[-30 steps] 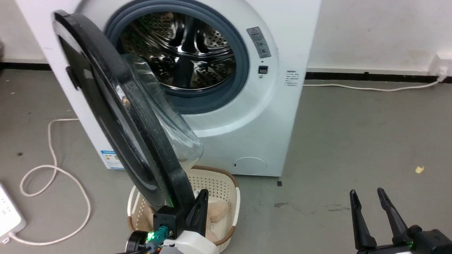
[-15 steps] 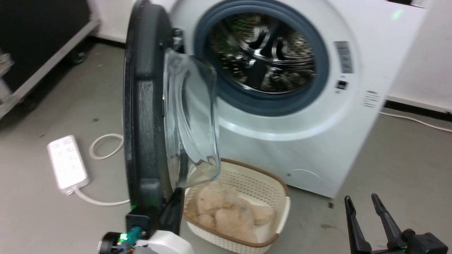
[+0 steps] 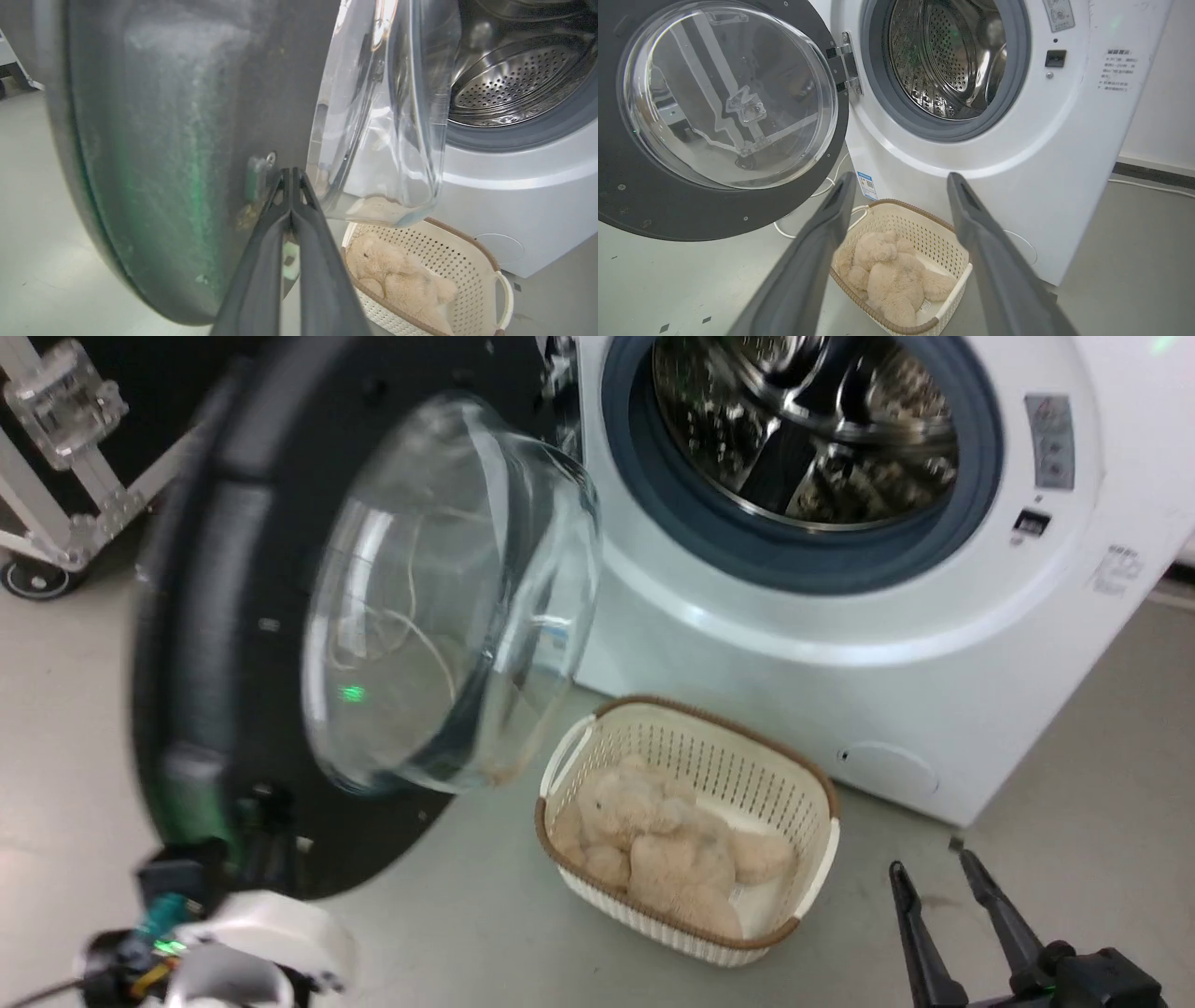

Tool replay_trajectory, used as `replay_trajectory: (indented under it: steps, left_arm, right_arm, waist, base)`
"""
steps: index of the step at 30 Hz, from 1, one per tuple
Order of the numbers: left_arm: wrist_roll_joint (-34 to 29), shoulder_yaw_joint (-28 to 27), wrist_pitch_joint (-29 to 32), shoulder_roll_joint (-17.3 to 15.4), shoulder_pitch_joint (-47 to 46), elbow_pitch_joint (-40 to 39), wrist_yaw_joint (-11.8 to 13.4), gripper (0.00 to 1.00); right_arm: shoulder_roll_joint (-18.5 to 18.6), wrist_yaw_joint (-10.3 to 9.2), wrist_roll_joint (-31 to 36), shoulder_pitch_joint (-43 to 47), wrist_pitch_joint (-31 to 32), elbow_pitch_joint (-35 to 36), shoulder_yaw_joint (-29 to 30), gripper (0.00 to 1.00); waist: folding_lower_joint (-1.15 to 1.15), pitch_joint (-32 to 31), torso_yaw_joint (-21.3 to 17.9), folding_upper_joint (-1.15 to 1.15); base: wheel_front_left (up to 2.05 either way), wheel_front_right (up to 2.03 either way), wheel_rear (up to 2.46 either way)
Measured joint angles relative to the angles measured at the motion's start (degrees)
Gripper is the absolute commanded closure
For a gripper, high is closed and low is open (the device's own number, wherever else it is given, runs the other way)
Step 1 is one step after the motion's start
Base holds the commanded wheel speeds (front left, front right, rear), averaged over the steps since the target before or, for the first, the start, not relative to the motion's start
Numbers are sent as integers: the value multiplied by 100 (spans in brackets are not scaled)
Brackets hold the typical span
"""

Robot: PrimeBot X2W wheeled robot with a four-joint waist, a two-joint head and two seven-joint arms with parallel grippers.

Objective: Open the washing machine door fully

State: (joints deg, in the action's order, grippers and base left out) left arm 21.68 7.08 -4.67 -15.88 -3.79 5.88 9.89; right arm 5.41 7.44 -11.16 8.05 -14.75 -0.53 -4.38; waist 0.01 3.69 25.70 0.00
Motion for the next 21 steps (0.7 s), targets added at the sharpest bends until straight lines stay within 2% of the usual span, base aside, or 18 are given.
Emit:
replay_trajectory:
  steps: [3, 7, 9, 11, 12, 13, 21]
  left_arm:
    - [102, -175, -15, -99, -123, 75, 0, 100]
    - [431, -725, -48, -409, -413, 343, -8, 100]
    - [447, -823, -48, -511, -469, 428, -16, 100]
    - [546, -1113, -75, -816, -615, 643, -51, 100]
    - [546, -1113, -75, -816, -615, 643, -51, 100]
    - [639, -1281, -98, -964, -738, 773, -58, 100]
    - [792, -1556, -233, -1213, -1146, 1345, -104, 100]
  right_arm:
    - [77, 0, 1, -40, 0, 19, -19, 0]
    - [309, 0, -8, -119, 0, 74, -46, 0]
    - [353, 0, -24, -161, 0, 86, -38, 0]
    - [456, 0, -59, -254, 0, 113, -3, 0]
    - [456, 0, -59, -254, 0, 113, -3, 0]
    - [514, 0, -64, -277, 0, 125, 4, 0]
    - [654, 0, -107, -321, 0, 143, 12, 0]
  waist:
    - [0, 142, -16, 0]
    - [0, 509, -125, 0]
    - [0, 579, -156, 0]
    - [0, 769, -252, 0]
    - [0, 769, -252, 0]
    - [1, 885, -314, 0]
    - [0, 1124, -490, 0]
  base:
    - [0, 0, 0]
    - [0, 0, 0]
    - [0, 0, 0]
    - [0, 0, 0]
    - [0, 0, 0]
    - [0, 0, 0]
    - [0, 0, 0]
